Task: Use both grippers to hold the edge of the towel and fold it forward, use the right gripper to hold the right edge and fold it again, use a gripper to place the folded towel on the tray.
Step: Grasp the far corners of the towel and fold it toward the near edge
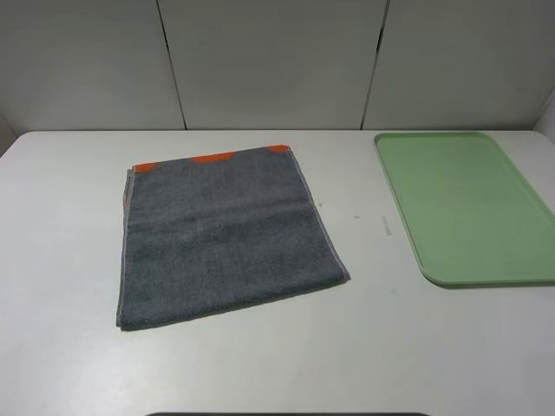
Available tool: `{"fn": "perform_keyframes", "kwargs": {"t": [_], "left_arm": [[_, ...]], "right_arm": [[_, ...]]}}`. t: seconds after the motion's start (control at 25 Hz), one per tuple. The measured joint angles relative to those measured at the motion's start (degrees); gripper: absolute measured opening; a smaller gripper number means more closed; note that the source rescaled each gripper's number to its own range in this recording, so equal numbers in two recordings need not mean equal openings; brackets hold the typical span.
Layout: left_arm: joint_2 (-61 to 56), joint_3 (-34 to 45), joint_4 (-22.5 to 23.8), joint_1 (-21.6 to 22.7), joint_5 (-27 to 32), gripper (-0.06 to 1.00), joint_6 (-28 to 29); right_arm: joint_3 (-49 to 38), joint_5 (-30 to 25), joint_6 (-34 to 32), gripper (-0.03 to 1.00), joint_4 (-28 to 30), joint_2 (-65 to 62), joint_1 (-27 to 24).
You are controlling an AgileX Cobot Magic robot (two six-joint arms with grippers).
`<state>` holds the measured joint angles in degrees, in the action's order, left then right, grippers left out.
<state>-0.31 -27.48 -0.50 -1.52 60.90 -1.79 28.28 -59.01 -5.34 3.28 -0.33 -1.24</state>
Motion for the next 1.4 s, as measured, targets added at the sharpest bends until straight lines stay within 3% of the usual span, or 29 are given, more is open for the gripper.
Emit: {"fn": "perform_keyframes", "kwargs": {"t": [1.4], "left_arm": [[0.0,0.0,0.0,0.0,0.0,1.00,0.0]], "right_arm": [[0.0,0.0,0.0,1.00,0.0,0.0,0.0]]}}
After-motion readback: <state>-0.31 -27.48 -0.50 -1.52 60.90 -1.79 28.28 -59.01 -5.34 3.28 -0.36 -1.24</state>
